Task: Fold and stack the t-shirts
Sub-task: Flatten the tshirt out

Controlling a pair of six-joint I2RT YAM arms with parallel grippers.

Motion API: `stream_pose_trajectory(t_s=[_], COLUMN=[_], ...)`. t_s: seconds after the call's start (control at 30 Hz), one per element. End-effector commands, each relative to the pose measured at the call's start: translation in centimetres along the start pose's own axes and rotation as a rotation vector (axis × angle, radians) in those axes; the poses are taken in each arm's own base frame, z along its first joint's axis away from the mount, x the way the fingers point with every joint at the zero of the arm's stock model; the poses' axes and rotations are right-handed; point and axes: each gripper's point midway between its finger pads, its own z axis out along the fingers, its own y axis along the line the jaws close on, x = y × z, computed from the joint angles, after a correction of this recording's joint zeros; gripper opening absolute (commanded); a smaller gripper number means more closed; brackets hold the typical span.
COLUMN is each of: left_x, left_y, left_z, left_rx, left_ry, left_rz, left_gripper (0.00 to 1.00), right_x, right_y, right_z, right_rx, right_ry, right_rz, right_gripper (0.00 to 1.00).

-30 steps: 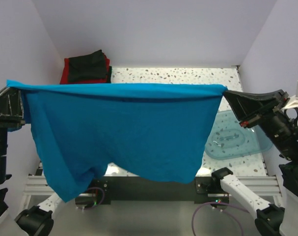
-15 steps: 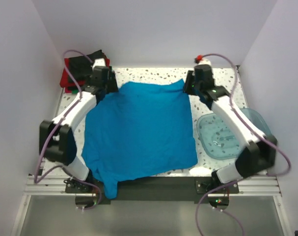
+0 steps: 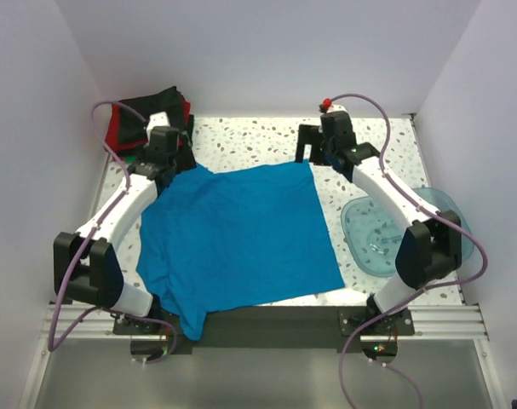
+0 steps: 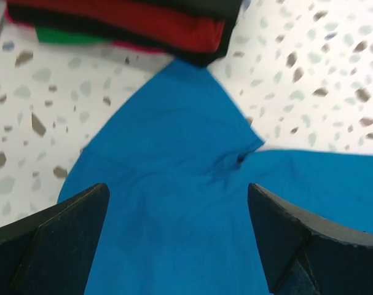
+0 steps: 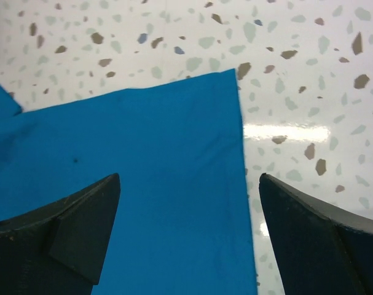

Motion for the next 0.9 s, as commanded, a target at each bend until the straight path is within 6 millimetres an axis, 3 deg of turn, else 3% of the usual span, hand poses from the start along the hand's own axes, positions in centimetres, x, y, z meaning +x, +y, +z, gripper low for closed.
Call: stream_pose_trajectory(t_s=[0.0,0.17,0.3,0.4,0.43,0.5,0.63,0.73,0.87], left_x=[6.2,9.4,10.0,9.8,10.2,9.4,10.0,11.5,11.9], left_y=[2.9,3.4,4.0,3.3,3.3,2.6,1.7,1.1,-0.7], left_z=[0.0,0.3,1.8,3.2,3.9,5.0,7.4,9.5,11.2], left_rx=[-0.106,-0.077,-0.089,-0.07,-0.075,-0.059,-0.058,-0.048,0.018], left_ry=[0.134,0.166,0.18,0.181,0.191,0.167,0.191,0.228,0.254], left_rz=[-0.03,-0.06,-0.067,-0.053,-0.044,-0.048,-0.034,-0.007,0.006], left_gripper=[1.0,1.0,1.0,1.0,1.0,1.0,1.0,1.0,1.0], right_x=[1.3,4.6,7.0,7.4,8.9,8.7,10.2,10.6,10.8], right_y=[4.4,8.2,8.9,8.7,8.0,7.6,4.8,3.0,0.8], right_z=[-0.9,1.5,5.8,7.9,9.4,10.5,13.1,13.9,15.0], right_rx=[-0.138,-0.215,-0.19,-0.149,-0.116,-0.082,-0.007,0.022,0.069], right_ry=[-0.004,0.071,0.152,0.168,0.209,0.213,0.265,0.291,0.321], right_rz=[-0.045,-0.072,-0.085,-0.099,-0.111,-0.133,-0.13,-0.109,-0.1], right_gripper=[0.99,0.99,0.99,0.99,0.99,0.99,0.99,0.99,0.99])
